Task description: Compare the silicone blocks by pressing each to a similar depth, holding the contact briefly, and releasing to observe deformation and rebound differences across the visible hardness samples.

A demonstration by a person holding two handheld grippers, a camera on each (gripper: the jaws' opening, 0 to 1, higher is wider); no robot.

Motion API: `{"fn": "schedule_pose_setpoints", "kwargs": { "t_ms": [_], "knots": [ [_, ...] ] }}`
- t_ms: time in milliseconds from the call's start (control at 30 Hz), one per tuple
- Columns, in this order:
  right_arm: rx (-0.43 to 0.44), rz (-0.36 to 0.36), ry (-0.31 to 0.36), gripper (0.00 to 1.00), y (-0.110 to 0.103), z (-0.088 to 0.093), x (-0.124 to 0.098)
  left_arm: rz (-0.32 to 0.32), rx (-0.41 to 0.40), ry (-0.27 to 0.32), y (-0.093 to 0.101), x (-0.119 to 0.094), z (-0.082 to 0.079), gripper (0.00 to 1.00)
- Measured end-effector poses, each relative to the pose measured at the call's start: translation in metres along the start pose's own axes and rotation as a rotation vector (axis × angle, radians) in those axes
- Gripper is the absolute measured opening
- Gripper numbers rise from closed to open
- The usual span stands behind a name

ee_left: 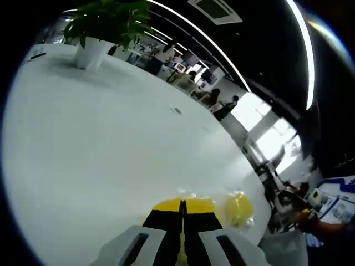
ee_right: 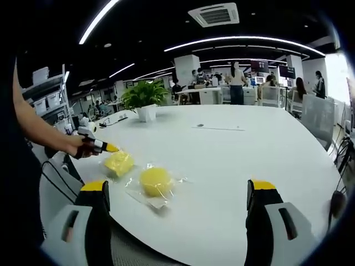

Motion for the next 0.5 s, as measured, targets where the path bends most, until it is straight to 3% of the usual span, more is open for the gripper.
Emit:
{"fn": "schedule_pose_setpoints", "kwargs": {
  "t_ms": [500],
  "knots": [
    [0.016,0.007,-0.013,0.96,0.002,0.003,-0.001,-0.014,0.007,-0.023,-0.013,0.008,0.011,0.00]
  ]
}}
Point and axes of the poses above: the point that each gripper's makers call its tool centre point, and the gripper's own axes: x roughly forward along the fingers, y roughly to its right, z roughly out of its underside, the point moved 7 cm from there along -x, roughly backward along the fingers, and after that the axes turned 14 degrees about y, right-handed, at the moved point
